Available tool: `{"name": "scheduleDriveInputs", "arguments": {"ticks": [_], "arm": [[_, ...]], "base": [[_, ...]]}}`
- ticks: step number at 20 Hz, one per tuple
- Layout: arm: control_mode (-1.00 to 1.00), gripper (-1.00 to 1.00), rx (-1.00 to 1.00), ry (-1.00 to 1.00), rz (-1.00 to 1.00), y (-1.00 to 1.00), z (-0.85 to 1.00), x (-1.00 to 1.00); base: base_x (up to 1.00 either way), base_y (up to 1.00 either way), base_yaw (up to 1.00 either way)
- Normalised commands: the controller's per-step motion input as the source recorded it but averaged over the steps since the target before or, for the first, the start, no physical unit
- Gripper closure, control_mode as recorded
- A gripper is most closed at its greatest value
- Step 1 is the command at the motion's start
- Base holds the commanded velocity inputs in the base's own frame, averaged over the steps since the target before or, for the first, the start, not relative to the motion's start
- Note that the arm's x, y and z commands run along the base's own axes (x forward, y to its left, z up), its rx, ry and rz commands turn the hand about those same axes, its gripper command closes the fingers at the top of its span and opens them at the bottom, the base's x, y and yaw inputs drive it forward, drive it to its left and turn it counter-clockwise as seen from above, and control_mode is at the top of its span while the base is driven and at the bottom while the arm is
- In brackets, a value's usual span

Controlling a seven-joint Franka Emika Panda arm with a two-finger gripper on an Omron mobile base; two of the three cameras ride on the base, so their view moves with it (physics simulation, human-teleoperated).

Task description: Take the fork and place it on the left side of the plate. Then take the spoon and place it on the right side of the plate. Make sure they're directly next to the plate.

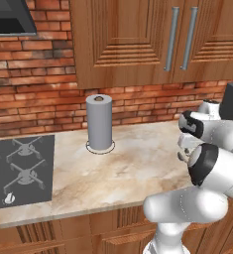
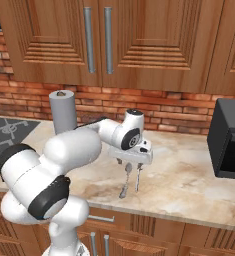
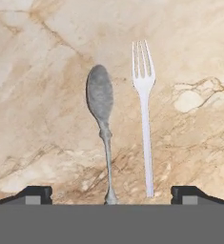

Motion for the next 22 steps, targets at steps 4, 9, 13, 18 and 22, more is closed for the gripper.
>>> {"name": "scheduleDriveInputs", "arguments": {"ticks": [4,9,13,18,22], "arm": [[-1.0,-1.0,-0.03,0.1,-0.07,-0.18,-0.26,0.27],[-1.0,-1.0,-0.05,0.0,-0.01,0.1,-0.27,0.0],[-1.0,-1.0,-0.06,0.0,0.0,0.34,-0.39,-0.08],[-1.0,-1.0,-0.04,-0.01,0.0,0.38,-0.4,-0.21],[-1.0,-1.0,-0.03,-0.07,0.0,0.22,-0.17,-0.24]], "base": [[0.0,0.0,0.0],[0.0,0.0,0.0],[0.0,0.0,0.0],[0.0,0.0,0.0],[0.0,0.0,0.0]]}}
